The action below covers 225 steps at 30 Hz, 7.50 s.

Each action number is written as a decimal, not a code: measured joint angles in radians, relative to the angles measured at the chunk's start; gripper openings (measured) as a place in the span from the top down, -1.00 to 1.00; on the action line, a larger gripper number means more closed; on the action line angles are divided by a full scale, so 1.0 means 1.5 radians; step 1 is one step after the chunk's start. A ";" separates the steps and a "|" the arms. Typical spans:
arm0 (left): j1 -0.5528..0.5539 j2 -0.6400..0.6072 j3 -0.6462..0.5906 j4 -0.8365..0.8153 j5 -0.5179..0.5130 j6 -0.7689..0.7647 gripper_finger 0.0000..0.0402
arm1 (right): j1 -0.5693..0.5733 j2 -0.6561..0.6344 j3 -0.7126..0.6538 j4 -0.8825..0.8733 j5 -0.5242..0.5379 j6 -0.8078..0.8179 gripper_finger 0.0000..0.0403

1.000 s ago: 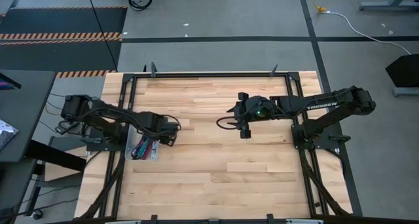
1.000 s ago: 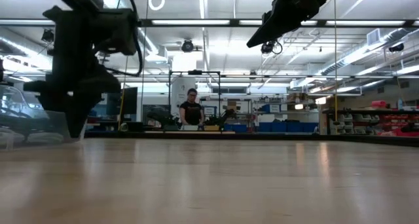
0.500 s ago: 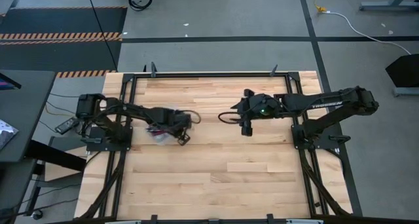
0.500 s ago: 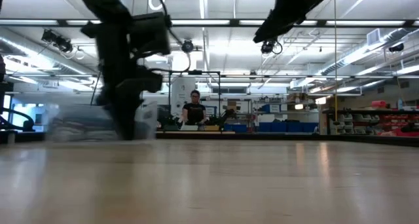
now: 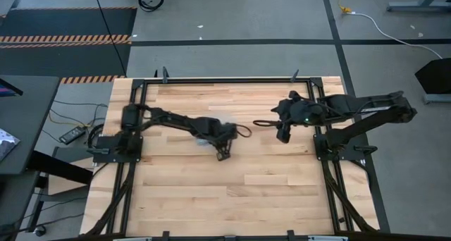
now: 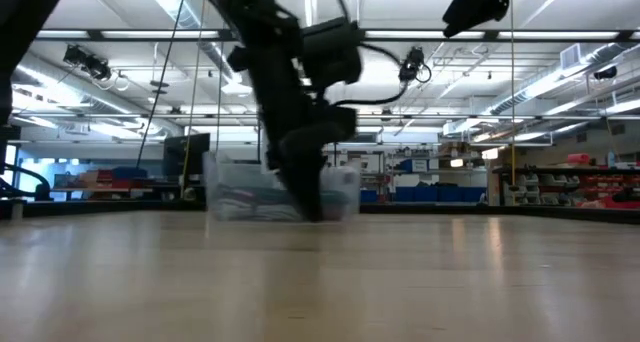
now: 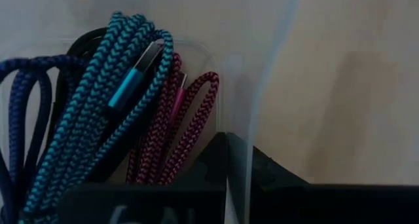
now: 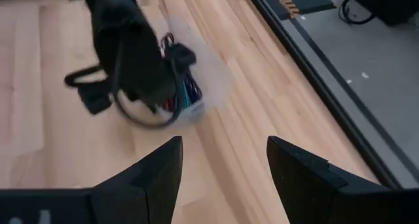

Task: Pick and place USB-C Cables
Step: Move the transparent bin to the center of the table, then return to Home Position

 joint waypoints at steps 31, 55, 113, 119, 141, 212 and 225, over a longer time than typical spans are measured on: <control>-0.051 0.088 0.154 -0.043 0.007 0.129 0.96 | 0.057 0.005 0.000 -0.058 0.003 0.096 -0.13; -0.062 0.088 0.154 -0.035 0.015 0.116 0.83 | 0.057 0.005 -0.001 -0.062 0.003 0.093 -0.13; 0.043 -0.878 -0.658 0.617 0.009 0.163 0.79 | 0.171 -0.366 -0.318 0.289 0.106 -0.050 -0.06; 0.053 -0.996 -0.750 0.622 0.054 0.129 0.79 | 0.142 -0.438 -0.429 0.395 0.034 -0.048 0.19; 0.095 -1.025 -0.787 0.551 0.109 0.114 0.98 | -0.085 -0.492 -0.730 0.778 -0.296 -0.127 0.98; 0.090 -1.290 -0.874 0.448 0.037 0.008 0.88 | -0.121 -0.635 -0.744 0.588 -0.330 -0.063 0.92; 0.090 -1.290 -0.874 0.449 0.038 0.008 0.88 | -0.121 -0.635 -0.744 0.588 -0.330 -0.063 0.92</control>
